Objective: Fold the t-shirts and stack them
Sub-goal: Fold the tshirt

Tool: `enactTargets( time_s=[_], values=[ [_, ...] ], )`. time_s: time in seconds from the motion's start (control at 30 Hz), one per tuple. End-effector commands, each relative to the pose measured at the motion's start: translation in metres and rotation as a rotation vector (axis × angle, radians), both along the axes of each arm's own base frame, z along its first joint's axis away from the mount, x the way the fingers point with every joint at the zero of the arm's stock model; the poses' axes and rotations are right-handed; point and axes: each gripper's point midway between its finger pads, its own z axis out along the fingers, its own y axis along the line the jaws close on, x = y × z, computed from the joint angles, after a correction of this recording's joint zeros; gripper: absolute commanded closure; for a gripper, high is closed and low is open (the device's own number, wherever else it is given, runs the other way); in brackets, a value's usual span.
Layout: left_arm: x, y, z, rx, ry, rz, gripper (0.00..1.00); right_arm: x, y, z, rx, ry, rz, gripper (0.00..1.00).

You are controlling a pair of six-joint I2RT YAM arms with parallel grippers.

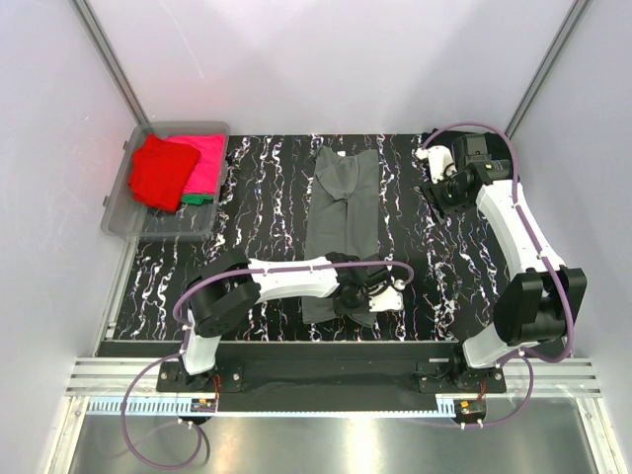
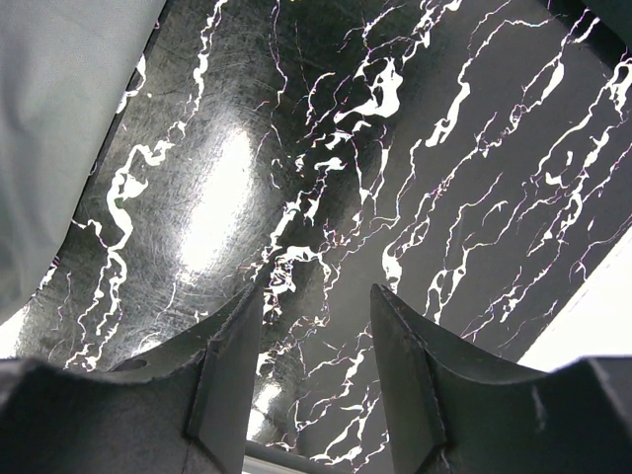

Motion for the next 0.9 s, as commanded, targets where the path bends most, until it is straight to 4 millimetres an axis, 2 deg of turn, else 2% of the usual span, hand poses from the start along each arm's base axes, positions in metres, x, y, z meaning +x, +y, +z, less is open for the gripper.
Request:
enactTargets(
  time_s=[0.0, 0.07, 0.27, 0.3, 0.4, 0.47, 0.6, 0.73, 0.87],
  values=[
    [-0.002, -0.005, -0.009, -0.014, 0.017, -0.012, 0.84, 0.001, 0.001, 0.014, 0.028, -0.056, 0.002, 0.46],
    [0.000, -0.005, -0.002, -0.015, 0.002, -0.026, 0.94, 0.004, 0.002, 0.015, 0.030, -0.065, 0.006, 0.46],
    [0.010, -0.002, 0.045, -0.013, -0.057, -0.080, 0.96, 0.011, 0.002, 0.024, 0.038, -0.090, -0.003, 0.46],
    [0.014, -0.004, 0.059, -0.024, -0.074, -0.096, 0.97, 0.013, 0.002, 0.027, 0.039, -0.097, -0.005, 0.46],
    [0.031, -0.007, 0.084, -0.043, -0.127, -0.108, 0.99, 0.016, 0.001, 0.029, 0.041, -0.103, -0.008, 0.46],
    [0.045, -0.008, 0.095, -0.054, -0.152, -0.102, 1.00, 0.018, 0.002, 0.031, 0.046, -0.109, -0.009, 0.46],
    [0.087, -0.013, 0.119, -0.062, -0.240, -0.083, 1.00, 0.024, 0.002, 0.033, 0.053, -0.112, -0.015, 0.46],
    [0.130, -0.009, 0.131, -0.058, -0.302, -0.083, 1.00, 0.032, 0.001, 0.035, 0.059, -0.115, -0.024, 0.46],
    [0.165, -0.003, 0.135, -0.060, -0.347, -0.088, 1.00, 0.040, -0.002, 0.038, 0.060, -0.126, -0.038, 0.46]
  ],
)
